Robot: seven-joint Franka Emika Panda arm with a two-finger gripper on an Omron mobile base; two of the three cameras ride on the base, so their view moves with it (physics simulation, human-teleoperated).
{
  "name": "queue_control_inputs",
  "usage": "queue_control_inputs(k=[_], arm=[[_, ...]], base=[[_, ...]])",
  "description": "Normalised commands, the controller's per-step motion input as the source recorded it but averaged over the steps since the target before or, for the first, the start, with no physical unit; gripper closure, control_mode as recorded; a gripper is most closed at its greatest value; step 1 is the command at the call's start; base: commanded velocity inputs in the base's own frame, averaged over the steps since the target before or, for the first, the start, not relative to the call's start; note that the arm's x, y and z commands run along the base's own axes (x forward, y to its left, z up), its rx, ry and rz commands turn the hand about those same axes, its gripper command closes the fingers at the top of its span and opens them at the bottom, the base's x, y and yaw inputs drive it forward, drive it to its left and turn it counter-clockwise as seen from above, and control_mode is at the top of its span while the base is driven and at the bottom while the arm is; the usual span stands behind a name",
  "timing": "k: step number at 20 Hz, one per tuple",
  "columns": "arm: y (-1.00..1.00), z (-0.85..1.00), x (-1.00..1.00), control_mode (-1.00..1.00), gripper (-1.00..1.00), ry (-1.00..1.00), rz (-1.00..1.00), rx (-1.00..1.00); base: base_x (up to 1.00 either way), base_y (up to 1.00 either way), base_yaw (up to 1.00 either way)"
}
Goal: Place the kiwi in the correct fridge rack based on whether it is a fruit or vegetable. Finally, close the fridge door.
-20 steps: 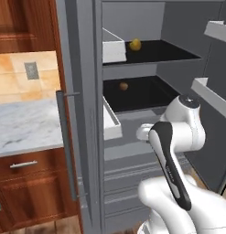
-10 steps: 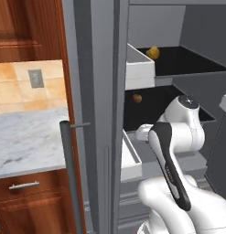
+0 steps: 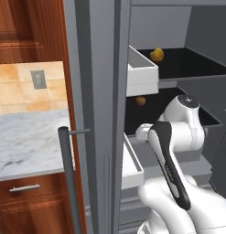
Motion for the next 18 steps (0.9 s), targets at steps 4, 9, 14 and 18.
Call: queue_control_inputs(k=[4,9,14,18], arm=[[-0.08,0.00,0.33,-1.00,1.00,-0.07,0.04,-0.05],[-0.05,0.02,0.29,-1.00,1.00,-0.23,0.10,-0.14],[-0.08,0.00,0.53,-1.00,1.00,-0.21,0.13,-0.10],[-0.32,0.00,0.48,-1.00,1.00,-0.11,0.28,0.00]], base=[[0.12,-0.03,0.01],[0.00,0.00,0.00],[0.00,0.00,0.00],[0.00,0.00,0.00]])
